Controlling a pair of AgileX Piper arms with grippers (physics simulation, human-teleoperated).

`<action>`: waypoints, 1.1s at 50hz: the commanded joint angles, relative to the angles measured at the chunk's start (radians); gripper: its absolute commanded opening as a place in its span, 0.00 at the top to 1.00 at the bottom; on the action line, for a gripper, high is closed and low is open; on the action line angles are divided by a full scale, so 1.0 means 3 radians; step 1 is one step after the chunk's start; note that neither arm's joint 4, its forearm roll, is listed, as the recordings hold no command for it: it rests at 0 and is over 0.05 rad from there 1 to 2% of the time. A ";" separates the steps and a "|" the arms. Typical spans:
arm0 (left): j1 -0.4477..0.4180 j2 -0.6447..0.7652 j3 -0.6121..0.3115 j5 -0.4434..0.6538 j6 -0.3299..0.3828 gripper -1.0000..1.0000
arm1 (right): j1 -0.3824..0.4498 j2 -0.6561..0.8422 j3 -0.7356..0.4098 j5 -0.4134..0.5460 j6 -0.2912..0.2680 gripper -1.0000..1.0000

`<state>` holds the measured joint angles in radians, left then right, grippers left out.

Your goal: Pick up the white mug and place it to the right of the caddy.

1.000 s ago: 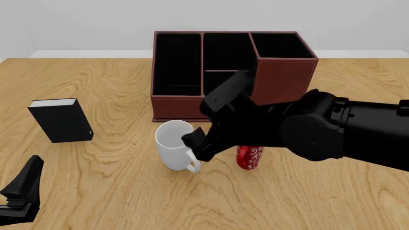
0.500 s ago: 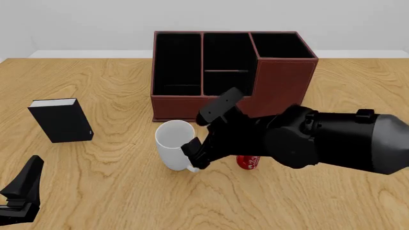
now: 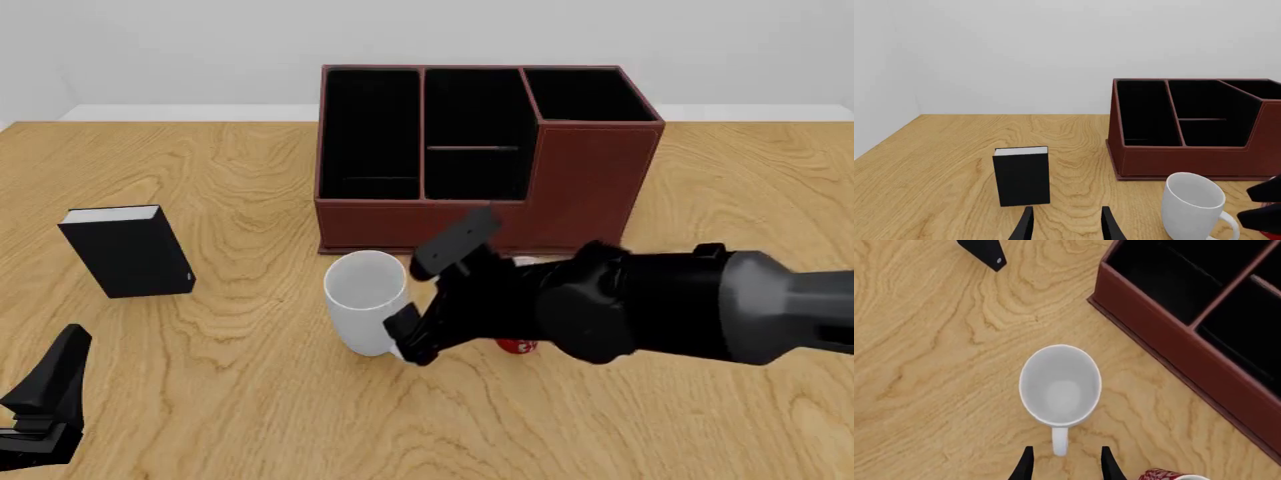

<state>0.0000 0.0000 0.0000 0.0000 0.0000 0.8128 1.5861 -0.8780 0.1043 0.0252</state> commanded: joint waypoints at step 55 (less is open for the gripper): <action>0.0000 0.0000 0.0000 0.0000 0.0000 0.00 | 0.0083 0.0596 -0.0053 -0.0280 0.0126 0.00</action>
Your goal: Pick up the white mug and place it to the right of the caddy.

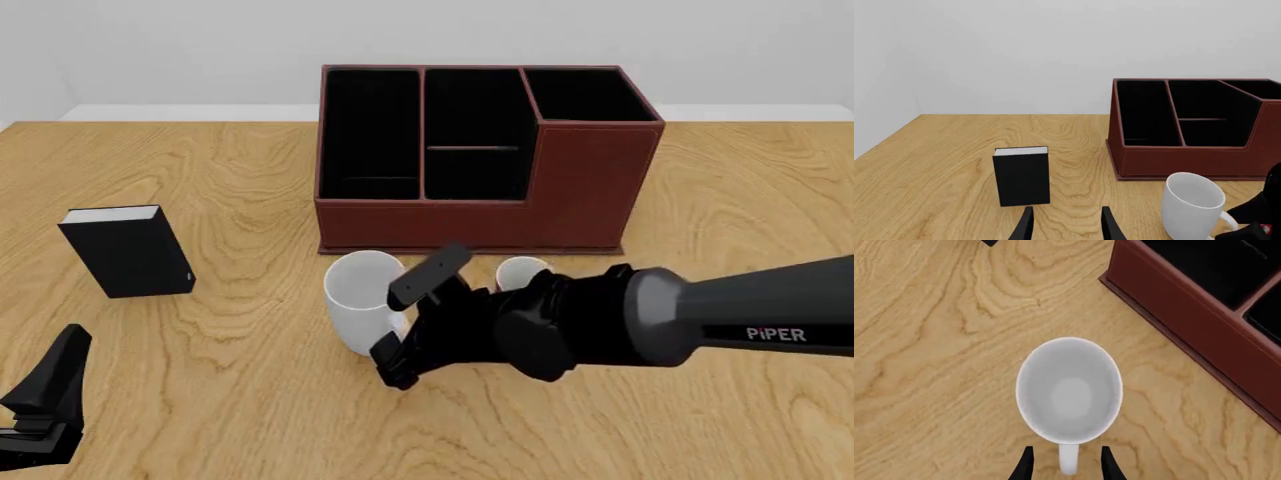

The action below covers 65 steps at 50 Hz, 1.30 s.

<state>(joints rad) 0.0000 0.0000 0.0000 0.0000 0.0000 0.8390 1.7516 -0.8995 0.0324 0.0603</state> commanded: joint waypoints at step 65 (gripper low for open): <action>0.0000 0.0000 0.0000 0.0000 0.0000 0.00 | -0.0204 -0.1138 0.0319 0.0254 -0.0442 1.00</action>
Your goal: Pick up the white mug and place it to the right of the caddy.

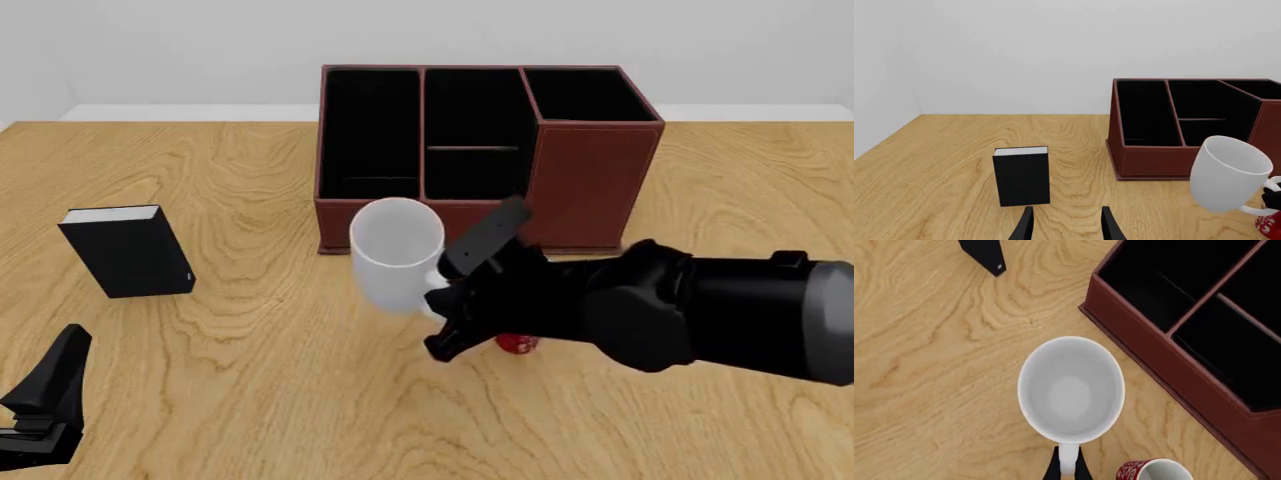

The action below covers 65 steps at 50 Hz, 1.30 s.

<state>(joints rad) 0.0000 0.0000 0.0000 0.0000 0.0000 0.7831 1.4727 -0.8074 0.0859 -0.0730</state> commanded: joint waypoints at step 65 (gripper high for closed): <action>0.0000 0.0000 0.0000 0.0000 0.0000 0.00 | -0.0590 -0.1369 0.0136 0.0619 -0.0110 1.00</action>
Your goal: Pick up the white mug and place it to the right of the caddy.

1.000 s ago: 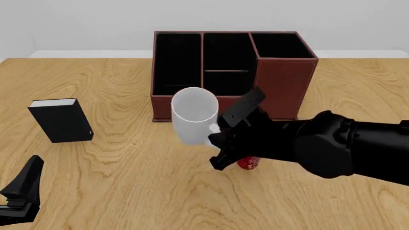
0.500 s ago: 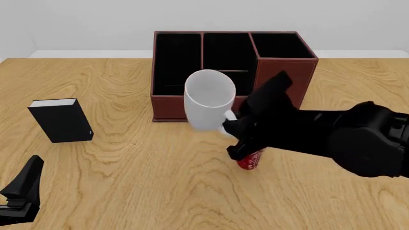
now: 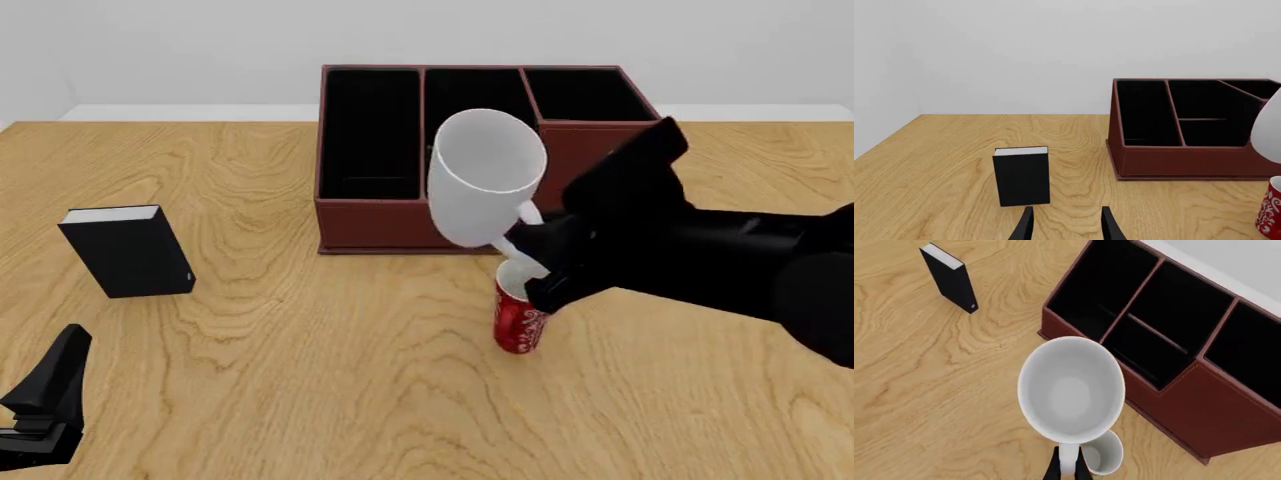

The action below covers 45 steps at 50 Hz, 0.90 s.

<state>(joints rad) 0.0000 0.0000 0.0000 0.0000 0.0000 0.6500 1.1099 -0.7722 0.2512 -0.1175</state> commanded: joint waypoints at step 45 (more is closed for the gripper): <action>0.0000 0.0000 0.0000 0.0000 0.0000 0.00 | -0.1252 -0.0631 0.0473 0.0117 0.0133 1.00</action>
<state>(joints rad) 0.0000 0.0000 0.0000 0.0000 0.0000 0.3549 0.9418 -0.6689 0.2996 -0.0910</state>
